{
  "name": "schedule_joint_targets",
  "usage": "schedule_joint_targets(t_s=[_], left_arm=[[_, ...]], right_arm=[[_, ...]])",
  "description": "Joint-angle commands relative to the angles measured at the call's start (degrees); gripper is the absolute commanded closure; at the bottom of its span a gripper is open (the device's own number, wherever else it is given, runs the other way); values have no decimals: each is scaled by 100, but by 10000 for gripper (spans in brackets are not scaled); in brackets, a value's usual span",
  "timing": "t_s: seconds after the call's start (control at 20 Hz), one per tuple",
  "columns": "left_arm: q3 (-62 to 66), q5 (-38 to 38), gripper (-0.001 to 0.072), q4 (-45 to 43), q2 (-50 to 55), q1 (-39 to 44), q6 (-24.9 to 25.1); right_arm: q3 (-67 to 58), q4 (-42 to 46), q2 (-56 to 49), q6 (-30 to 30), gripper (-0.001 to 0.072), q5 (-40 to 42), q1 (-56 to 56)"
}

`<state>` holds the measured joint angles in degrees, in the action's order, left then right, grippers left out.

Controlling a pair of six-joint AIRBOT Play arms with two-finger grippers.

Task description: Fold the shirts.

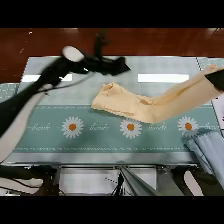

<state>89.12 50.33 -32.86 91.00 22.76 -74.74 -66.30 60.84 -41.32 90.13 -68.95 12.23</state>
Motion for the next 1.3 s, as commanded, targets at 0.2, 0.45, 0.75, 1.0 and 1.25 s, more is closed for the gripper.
schedule_joint_targets(t_s=[0.2, 0.45, 0.75, 1.0, 1.25], left_arm=[[0, 1600, 682, -1357, -1864, -2177, -94], [0, 2546, 683, -1390, -2712, -2830, -90], [-7, 2590, 682, -1397, -3088, -2874, -90], [-7, 2590, 682, -1893, -2916, -2874, -92], [-7, 2640, 681, -2033, -2835, -2872, -92]], right_arm=[[0, -284, -1851, -72, 694, 2271, -2503], [0, -752, -3783, -28, 694, 4052, -4159], [-2, -1762, -4861, -162, 147, 4865, -4972], [0, 787, -3729, -420, 149, 2378, -3722], [173, 3744, -2699, -170, 197, -264, -1495]])
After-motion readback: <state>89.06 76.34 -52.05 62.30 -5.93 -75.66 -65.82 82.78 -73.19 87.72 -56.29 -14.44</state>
